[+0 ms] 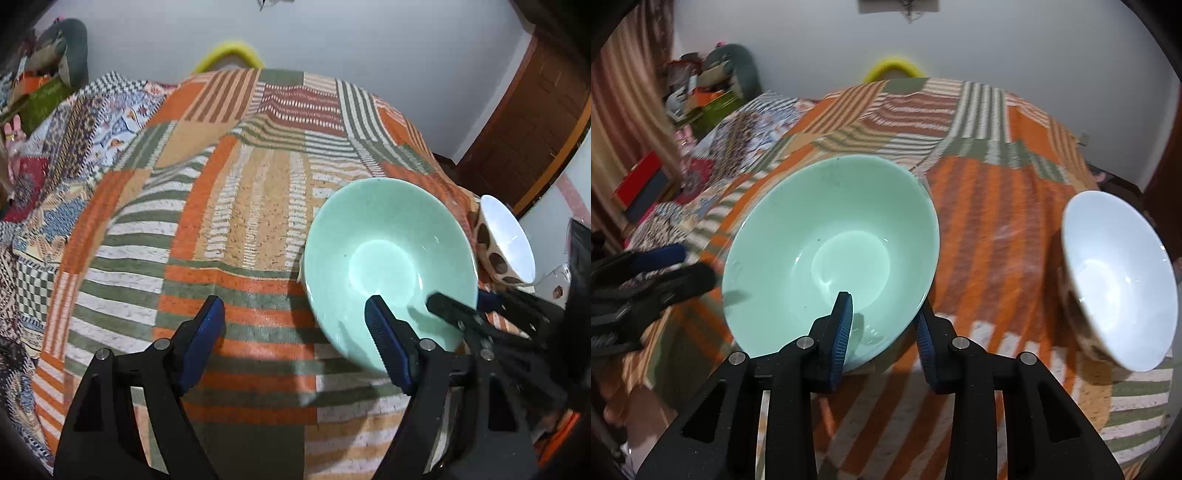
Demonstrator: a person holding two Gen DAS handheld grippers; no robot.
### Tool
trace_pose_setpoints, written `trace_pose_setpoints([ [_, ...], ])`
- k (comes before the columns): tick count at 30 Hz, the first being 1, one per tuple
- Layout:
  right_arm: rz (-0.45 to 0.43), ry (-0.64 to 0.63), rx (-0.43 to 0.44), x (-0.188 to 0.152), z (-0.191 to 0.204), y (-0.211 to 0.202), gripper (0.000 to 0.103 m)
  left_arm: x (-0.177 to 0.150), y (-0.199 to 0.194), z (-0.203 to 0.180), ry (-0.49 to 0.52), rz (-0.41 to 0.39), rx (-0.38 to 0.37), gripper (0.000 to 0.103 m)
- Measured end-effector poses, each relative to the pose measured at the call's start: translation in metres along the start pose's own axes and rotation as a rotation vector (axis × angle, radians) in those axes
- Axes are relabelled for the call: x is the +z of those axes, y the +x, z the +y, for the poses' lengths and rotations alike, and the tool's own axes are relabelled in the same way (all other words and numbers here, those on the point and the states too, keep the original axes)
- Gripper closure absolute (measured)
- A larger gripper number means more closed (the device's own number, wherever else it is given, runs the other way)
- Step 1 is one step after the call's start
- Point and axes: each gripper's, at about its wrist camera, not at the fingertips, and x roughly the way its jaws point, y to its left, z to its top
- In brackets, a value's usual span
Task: Organize plates and bowls
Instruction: 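Reach both grippers to the mint-green bowl rim and grasp it, then lift the mint-green bowl with both grippers and carry it over the pink bowl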
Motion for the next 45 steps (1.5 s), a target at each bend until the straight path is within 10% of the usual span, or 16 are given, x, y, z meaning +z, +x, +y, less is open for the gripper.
trace_pose_setpoints([
  [9,0.026,0.05,0.057,0.002,-0.002,0.004,0.075,0.006,0.024,-0.008,0.045,0.063,-0.038,0.087],
  [18,0.007,0.138,0.06,0.004,-0.01,-0.001,0.057,0.005,0.024,-0.012,0.072,0.048,-0.021,0.09],
  [23,0.02,0.15,0.068,0.006,-0.01,0.002,0.085,0.004,0.021,-0.013,0.074,0.045,-0.013,0.09],
  [45,-0.087,0.101,0.038,-0.011,0.017,-0.081,0.085,-0.029,-0.091,-0.039,0.147,-0.089,-0.01,0.09],
])
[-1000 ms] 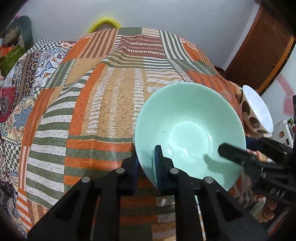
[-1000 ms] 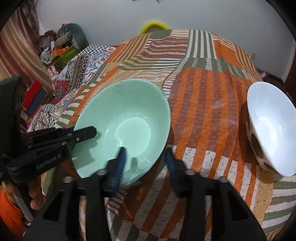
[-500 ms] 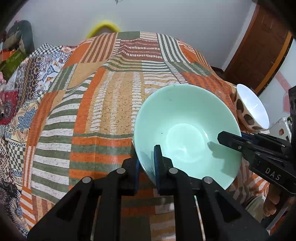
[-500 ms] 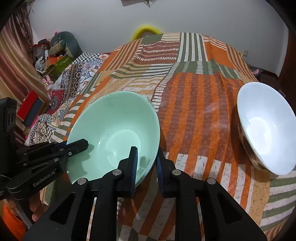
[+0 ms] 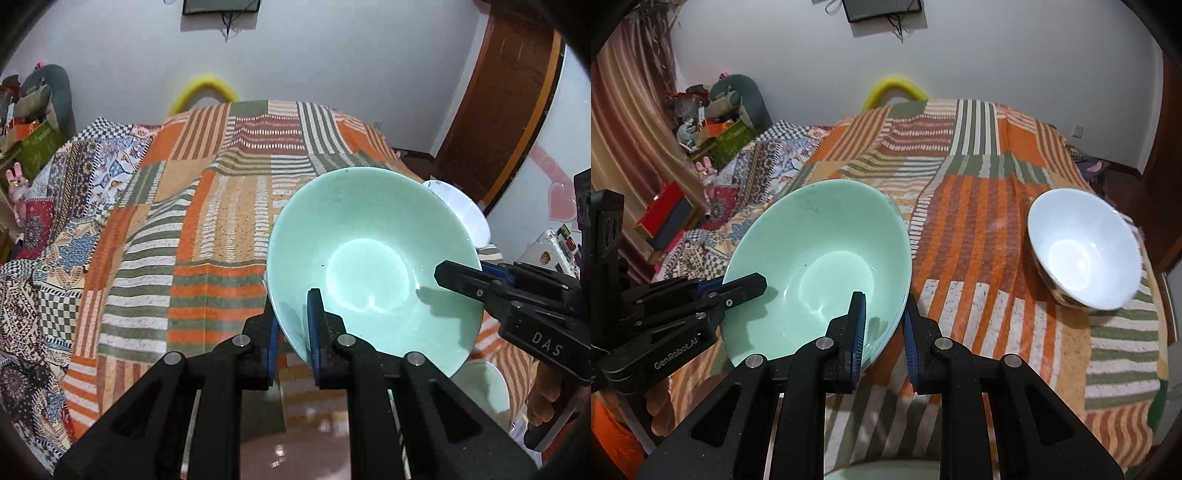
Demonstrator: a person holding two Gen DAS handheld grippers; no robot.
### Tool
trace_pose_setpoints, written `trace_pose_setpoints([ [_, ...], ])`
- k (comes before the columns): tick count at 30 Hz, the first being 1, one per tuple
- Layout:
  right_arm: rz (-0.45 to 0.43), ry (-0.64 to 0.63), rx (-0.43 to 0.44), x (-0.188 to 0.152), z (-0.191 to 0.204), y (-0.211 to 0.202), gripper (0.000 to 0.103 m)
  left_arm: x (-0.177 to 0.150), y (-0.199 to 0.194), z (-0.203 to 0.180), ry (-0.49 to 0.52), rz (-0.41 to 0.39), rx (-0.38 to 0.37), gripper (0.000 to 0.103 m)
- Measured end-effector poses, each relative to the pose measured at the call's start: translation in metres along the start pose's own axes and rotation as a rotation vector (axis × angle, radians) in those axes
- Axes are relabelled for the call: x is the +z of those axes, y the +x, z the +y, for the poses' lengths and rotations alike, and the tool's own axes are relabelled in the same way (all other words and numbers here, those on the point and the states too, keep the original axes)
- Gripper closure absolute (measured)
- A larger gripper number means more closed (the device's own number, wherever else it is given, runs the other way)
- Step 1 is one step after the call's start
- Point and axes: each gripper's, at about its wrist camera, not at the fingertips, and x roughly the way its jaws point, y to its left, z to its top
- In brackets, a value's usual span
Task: Organize plates and bowls
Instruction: 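Lift the mint-green bowl with both grippers and carry it over the pink bowl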
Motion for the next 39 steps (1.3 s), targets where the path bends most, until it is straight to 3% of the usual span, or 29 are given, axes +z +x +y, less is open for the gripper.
trace_pose_setpoints([
  [20,-0.097,-0.022,0.077,-0.044,0.045,-0.074,0.085,-0.06,-0.117,-0.012,-0.002,-0.085,0.023,0.09],
  [29,-0.089,-0.03,0.101,-0.068,0.058,-0.079,0.085,-0.09,-0.133,-0.006,-0.005,-0.074,0.045,0.09],
  [39,-0.024,-0.043,0.119,-0.092,0.077,-0.064,0.085,-0.123,-0.118,0.013,-0.038,0.005,0.072,0.089],
])
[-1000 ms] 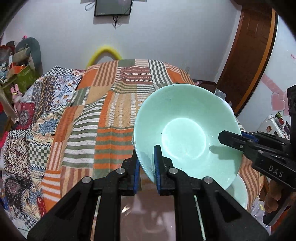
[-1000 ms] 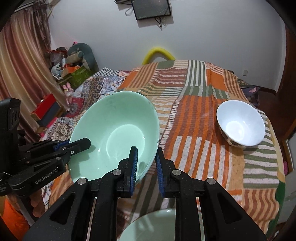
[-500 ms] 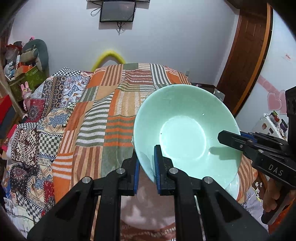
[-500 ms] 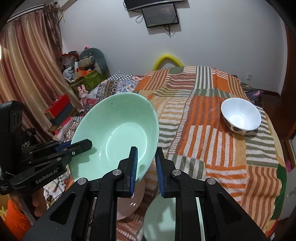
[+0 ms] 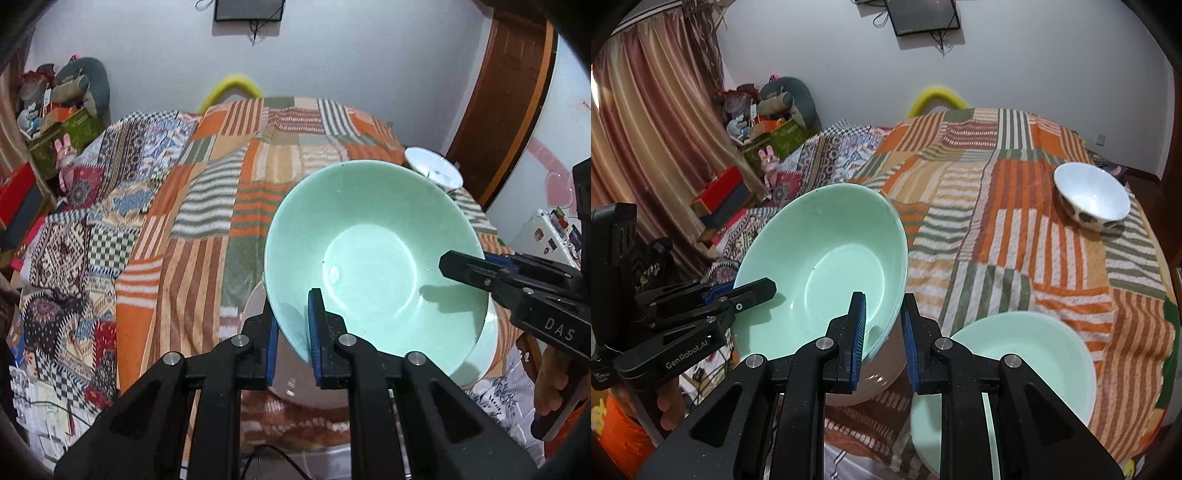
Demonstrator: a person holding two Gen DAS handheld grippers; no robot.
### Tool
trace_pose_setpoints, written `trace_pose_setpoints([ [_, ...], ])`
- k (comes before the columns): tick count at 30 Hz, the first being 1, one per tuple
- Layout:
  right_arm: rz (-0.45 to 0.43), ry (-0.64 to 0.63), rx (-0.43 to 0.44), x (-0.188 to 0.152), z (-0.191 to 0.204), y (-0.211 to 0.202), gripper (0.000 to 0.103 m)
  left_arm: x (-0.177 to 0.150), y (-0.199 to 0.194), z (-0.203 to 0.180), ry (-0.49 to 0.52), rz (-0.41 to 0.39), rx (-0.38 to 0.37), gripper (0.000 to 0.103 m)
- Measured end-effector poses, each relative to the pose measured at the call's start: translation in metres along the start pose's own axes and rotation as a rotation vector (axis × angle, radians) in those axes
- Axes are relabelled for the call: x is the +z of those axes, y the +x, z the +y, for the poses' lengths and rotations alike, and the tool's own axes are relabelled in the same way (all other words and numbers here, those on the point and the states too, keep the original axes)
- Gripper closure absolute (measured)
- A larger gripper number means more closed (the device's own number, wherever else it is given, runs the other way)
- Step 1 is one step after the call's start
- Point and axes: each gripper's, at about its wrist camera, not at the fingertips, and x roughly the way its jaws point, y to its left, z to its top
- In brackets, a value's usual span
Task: Organize plates and bowls
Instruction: 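Lift the mint-green bowl with both grippers and carry it over the pink bowl, then lower the mint-green bowl into the pink bowl and open both grippers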
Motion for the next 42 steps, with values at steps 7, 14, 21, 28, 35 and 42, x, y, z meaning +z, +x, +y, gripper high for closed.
trace_pose_setpoints([
  [7,0.05,0.0,0.014,-0.012,0.009,0.018,0.085,-0.022,0.017,0.014,-0.048,0.062,0.001,0.089],
  [14,0.095,0.011,0.005,-0.023,0.013,0.036,0.085,-0.032,0.034,0.019,-0.052,0.111,0.024,0.089],
  [21,0.136,0.029,-0.003,-0.034,0.011,0.05,0.085,-0.039,0.048,0.023,-0.053,0.15,0.048,0.089],
  [28,0.159,0.03,-0.006,-0.037,0.013,0.058,0.085,-0.041,0.055,0.024,-0.038,0.158,0.073,0.089],
  [35,0.164,0.026,-0.013,-0.035,0.014,0.062,0.084,-0.04,0.066,0.026,-0.034,0.174,0.081,0.086],
  [42,0.145,-0.061,-0.064,-0.035,0.023,0.063,0.083,-0.041,0.076,0.026,-0.044,0.18,0.098,0.082],
])
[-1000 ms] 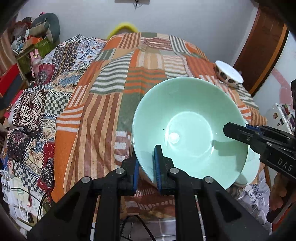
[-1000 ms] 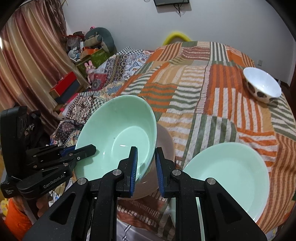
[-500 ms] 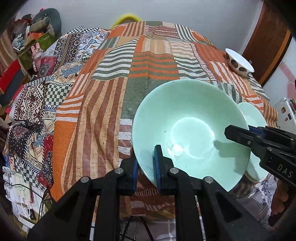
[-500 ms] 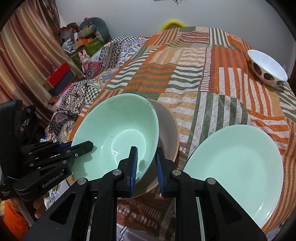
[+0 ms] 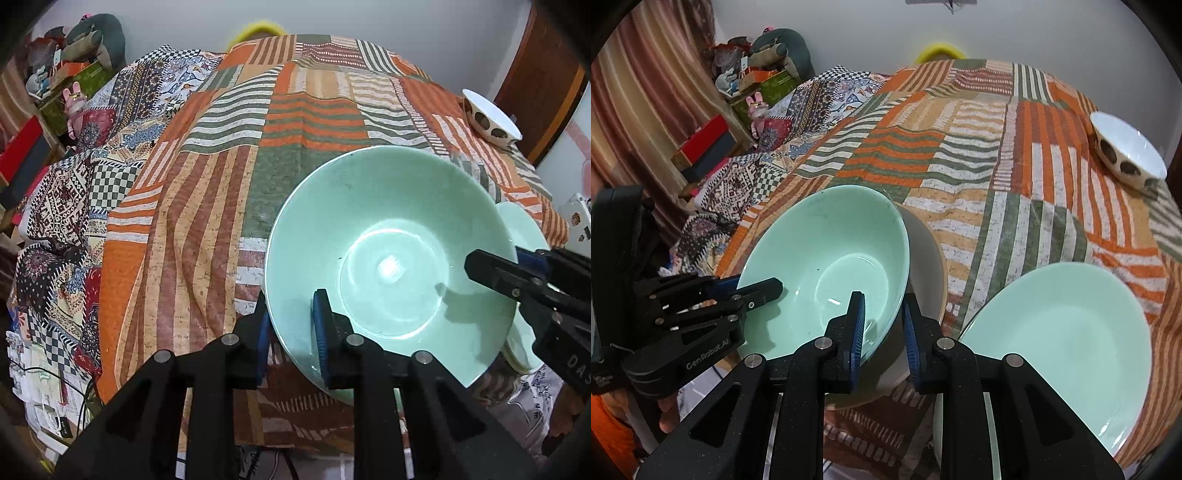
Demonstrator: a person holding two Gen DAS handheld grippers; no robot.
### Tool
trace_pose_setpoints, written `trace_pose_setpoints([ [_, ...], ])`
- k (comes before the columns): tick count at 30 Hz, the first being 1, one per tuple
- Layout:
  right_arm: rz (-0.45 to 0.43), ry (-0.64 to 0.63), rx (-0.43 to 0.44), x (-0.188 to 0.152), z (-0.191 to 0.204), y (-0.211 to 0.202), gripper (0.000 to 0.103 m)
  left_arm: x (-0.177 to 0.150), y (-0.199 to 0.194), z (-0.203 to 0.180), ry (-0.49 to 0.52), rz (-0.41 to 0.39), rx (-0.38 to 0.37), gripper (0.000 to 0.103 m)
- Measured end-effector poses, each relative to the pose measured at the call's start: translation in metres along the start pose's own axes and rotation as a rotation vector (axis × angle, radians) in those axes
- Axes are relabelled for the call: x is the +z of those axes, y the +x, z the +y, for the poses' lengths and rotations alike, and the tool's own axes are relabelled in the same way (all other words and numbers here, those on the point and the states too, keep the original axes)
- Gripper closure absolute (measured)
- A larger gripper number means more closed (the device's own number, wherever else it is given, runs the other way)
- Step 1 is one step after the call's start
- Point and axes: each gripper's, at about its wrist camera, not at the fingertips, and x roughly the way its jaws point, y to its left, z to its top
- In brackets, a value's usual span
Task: Organize plates and bowls
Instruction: 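Lower the mint-green bowl into the pink bowl and open both grippers, then withdraw both grippers and move them toward the spotted white bowl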
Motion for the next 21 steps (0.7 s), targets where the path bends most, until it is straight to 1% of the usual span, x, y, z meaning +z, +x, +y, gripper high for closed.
trace_pose_setpoints([
  [5,-0.001,-0.068,-0.057,0.002,0.005,0.002,0.082,-0.001,0.001,0.001,0.006,0.0,-0.006,0.081],
  [10,0.02,-0.036,-0.03,0.005,-0.002,0.002,0.08,0.001,-0.002,0.001,0.006,0.0,-0.003,0.081],
  [14,0.03,-0.008,-0.002,0.006,-0.006,-0.001,0.08,0.004,-0.017,0.001,0.012,-0.038,-0.005,0.081],
  [16,0.013,0.0,-0.003,0.007,-0.008,-0.007,0.079,0.007,-0.026,0.0,0.014,-0.056,-0.009,0.081],
  [17,0.004,0.005,0.003,0.008,-0.009,-0.01,0.076,0.009,-0.03,0.0,0.014,-0.064,-0.011,0.081],
  [19,-0.025,0.015,0.001,0.01,-0.011,-0.017,0.057,0.012,-0.039,-0.003,0.014,-0.084,-0.024,0.081],
  [20,-0.064,0.02,-0.018,0.011,-0.014,-0.025,0.044,0.014,-0.044,-0.005,0.016,-0.095,-0.03,0.081],
  [21,-0.092,0.02,-0.026,0.011,-0.016,-0.03,0.041,0.016,-0.048,-0.008,0.02,-0.108,-0.036,0.081],
])
